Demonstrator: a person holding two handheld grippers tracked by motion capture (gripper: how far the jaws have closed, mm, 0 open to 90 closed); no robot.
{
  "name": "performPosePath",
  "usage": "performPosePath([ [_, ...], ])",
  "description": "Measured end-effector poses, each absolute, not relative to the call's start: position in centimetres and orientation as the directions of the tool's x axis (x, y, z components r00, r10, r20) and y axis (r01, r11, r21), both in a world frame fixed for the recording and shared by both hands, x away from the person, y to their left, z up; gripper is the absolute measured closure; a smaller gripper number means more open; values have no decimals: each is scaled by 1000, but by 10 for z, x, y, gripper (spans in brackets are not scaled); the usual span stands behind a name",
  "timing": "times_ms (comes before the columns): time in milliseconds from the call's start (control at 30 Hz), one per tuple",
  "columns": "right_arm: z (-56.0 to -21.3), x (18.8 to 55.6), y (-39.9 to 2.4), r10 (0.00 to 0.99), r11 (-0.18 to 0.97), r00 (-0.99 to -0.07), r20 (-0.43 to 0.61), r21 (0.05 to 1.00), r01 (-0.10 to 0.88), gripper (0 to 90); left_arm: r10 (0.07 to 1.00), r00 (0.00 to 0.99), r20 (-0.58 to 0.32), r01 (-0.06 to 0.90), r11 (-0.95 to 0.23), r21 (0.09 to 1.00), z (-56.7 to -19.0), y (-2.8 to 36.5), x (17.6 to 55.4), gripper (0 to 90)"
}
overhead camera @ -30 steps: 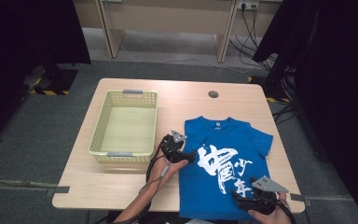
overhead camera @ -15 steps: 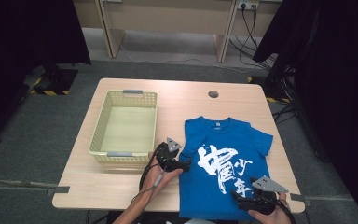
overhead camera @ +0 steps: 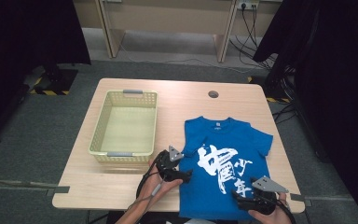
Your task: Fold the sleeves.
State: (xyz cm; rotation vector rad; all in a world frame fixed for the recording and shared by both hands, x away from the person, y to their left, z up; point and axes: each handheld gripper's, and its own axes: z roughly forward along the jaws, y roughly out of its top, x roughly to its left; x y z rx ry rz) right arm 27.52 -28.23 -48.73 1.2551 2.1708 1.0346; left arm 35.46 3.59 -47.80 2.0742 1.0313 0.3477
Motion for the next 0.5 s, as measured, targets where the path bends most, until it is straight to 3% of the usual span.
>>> performPosePath([
  [500,-487,275,-282,866,313,-500,4,776,548,105,746,661,-79,543,-402,737,-482,42,332,27],
])
